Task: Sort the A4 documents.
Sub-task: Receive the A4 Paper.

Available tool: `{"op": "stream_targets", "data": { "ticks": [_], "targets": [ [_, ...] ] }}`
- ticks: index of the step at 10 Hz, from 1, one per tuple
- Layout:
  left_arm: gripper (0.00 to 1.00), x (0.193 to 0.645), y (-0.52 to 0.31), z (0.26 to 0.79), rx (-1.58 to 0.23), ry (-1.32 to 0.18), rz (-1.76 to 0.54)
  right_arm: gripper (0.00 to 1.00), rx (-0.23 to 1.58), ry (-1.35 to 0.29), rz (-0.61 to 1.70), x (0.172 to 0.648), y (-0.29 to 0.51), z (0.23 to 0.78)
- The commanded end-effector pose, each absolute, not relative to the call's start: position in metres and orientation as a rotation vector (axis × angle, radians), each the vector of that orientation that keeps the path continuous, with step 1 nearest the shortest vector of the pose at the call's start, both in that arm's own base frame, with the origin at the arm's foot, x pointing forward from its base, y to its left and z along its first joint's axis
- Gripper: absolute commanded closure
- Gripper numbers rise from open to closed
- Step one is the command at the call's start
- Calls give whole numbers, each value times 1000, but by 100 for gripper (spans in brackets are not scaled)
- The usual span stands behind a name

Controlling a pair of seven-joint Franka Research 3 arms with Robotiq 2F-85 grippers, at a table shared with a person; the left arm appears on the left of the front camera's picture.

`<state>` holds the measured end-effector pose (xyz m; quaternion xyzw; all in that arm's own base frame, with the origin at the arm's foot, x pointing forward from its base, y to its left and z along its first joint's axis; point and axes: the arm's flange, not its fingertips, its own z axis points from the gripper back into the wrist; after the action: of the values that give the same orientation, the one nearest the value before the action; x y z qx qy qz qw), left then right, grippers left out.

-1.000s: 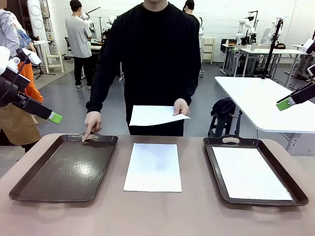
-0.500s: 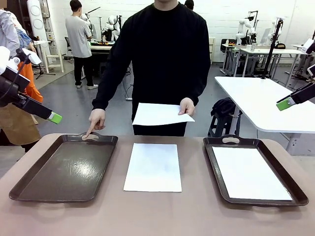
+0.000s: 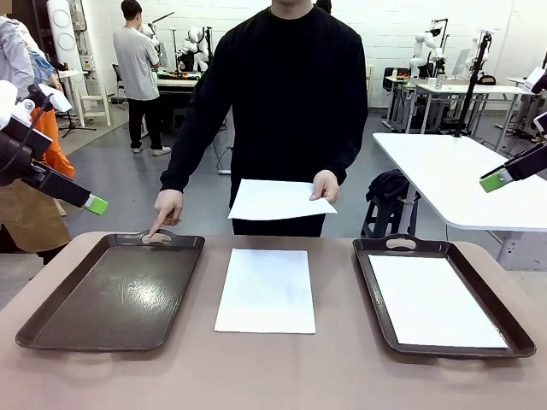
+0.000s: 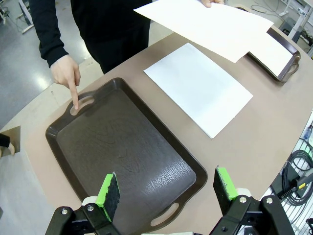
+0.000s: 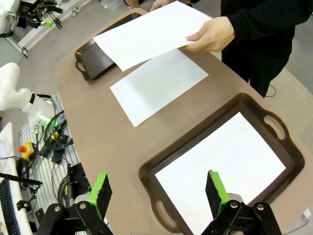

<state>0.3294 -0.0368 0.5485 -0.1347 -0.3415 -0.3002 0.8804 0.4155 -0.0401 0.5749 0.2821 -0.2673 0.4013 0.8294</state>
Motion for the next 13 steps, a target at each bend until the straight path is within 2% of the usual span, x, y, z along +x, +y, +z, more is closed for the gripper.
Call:
{"op": "stream_targets", "data": {
  "ticks": [1,5,7,10,13],
  "targets": [
    [0,350,-41,541,-368,-686,-583,0,601,-569,856,415,-39,575],
    [0,423,-46,515,-523,-580,-365,0,601,-569,856,415,-39,575],
    [0,476,-60,484,-649,-506,-231,0,601,-569,856,415,-39,575],
    [0,545,-90,453,-844,-486,-151,0,601,-569,856,415,-39,575],
    [0,574,-104,427,-1009,-453,-36,0,601,-569,856,415,-39,575]
  ]
}}
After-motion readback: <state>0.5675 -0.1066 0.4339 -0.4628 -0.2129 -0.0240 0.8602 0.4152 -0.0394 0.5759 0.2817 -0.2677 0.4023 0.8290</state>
